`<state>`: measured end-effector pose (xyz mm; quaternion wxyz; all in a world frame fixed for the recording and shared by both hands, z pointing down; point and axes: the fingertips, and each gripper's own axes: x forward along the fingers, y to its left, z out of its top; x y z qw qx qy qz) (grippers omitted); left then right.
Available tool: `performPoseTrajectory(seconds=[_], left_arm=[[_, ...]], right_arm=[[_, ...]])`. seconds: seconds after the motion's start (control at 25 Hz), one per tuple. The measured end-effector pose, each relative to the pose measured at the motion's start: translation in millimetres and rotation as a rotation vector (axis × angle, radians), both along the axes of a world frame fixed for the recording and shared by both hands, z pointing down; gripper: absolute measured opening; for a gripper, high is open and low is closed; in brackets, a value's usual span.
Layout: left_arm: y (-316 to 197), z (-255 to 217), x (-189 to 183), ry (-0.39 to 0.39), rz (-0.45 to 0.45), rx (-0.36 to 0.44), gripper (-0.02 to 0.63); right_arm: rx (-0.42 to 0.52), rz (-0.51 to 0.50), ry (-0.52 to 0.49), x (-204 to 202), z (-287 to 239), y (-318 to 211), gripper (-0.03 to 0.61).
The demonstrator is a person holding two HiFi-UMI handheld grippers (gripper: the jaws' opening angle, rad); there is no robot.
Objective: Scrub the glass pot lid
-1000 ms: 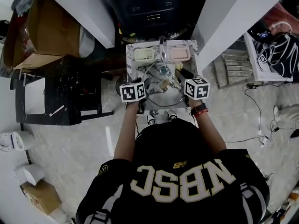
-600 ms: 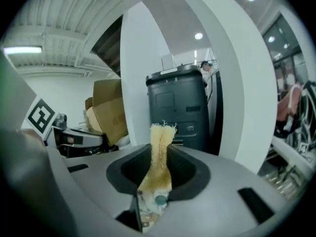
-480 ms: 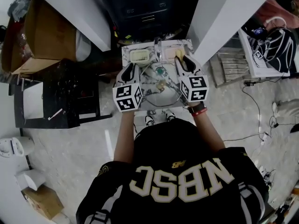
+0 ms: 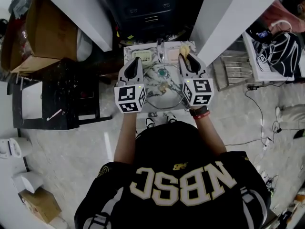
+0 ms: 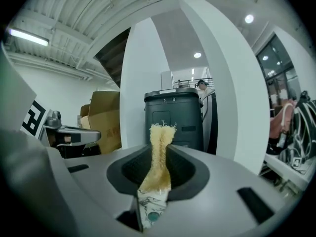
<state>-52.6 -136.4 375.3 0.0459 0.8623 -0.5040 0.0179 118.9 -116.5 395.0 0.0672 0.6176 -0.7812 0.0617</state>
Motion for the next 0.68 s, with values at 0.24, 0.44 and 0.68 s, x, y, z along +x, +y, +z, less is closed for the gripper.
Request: performPoseTrajectory(seconds=[0.24,0.44,0.68], left_arm=[[-1.8,-7.8,3.9,-0.012,0.006,0.030,0.014],[-0.6,-8.9,4.1,0.006,0.011,0.030,0.014],[-2.9,-5.4,-0.8,0.018,-0.003,0.021,0.014]], right_arm=[[0.006,0.018,-0.017,0.9,-1.4,1.5,0.094],[-0.014,0.019,-0.038,4.3,3.4,4.1,0.094],[-0.009,-0.002,0.003,3.8,1.5,1.0,0.094]])
